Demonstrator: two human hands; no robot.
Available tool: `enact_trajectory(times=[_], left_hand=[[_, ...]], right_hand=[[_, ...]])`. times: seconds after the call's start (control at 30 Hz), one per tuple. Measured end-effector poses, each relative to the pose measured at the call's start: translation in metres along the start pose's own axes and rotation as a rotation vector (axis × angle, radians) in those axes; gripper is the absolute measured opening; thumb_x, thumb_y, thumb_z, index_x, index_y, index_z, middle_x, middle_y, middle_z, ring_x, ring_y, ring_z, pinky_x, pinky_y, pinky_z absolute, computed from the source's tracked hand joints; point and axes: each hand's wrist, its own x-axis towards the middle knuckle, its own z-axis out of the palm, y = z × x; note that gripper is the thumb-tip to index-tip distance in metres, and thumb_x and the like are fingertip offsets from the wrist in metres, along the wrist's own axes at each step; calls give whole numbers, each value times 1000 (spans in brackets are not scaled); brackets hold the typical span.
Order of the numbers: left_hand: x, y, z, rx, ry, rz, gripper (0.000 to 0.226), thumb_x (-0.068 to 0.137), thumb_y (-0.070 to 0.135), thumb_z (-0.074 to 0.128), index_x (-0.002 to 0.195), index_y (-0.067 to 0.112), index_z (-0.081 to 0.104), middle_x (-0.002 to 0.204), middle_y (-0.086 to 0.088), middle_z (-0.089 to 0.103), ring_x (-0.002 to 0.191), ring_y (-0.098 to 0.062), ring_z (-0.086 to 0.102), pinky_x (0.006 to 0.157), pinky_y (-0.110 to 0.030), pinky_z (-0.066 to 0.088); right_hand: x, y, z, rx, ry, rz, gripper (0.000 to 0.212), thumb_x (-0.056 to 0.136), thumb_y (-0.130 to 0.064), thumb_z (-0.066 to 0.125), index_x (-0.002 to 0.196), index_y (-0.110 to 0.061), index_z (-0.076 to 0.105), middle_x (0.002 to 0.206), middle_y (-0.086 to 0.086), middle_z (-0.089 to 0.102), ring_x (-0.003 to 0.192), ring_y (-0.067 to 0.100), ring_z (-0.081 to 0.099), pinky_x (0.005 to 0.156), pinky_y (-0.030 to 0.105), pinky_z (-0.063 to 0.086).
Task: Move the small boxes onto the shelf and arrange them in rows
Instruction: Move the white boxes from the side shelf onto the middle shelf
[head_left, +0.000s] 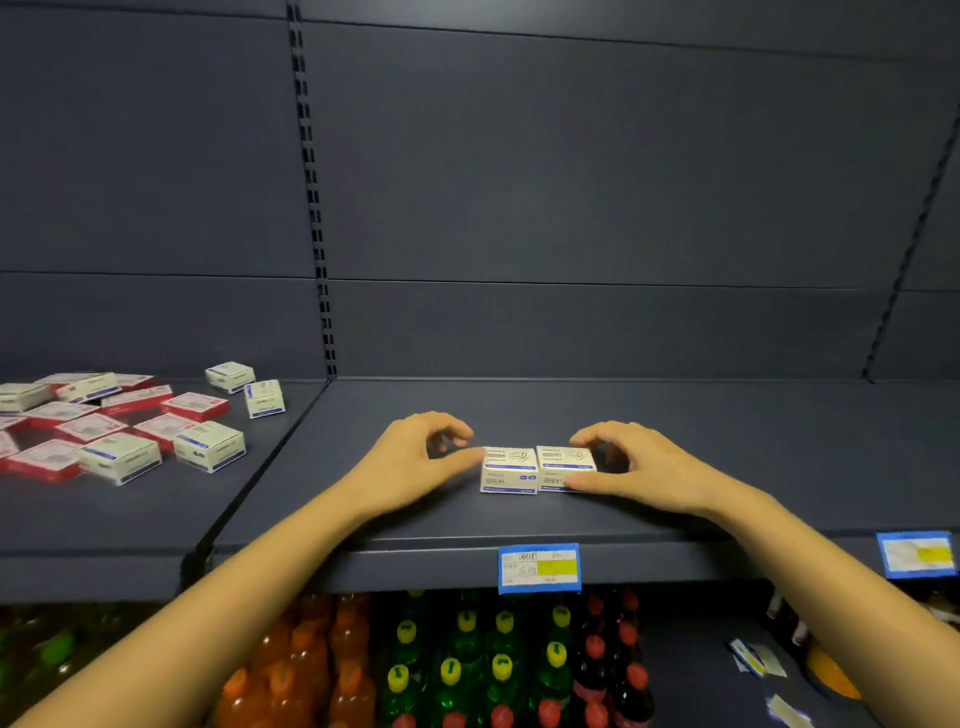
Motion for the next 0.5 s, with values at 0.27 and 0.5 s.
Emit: enact_trajectory(times=[0.27,0.5], left_hand=[[-31,-9,-59,517,203,-121,28,90,35,51,111,18,61,116,1,63,106,-19,55,90,-35,47],[-102,-26,-118,683,318,-339,30,90,36,50,108,16,63,114,-5,64,104,-23,56,85,-38,49]], right_hand=[[38,-47,2,-217,102,-226,42,90,-45,50,129,-29,47,132,-11,51,121,9,44,100,31,40],[69,-132,41,-183,57,-472,38,93,-39,47,129,-26,47,131,-8,52,121,12,46,100,35,41]])
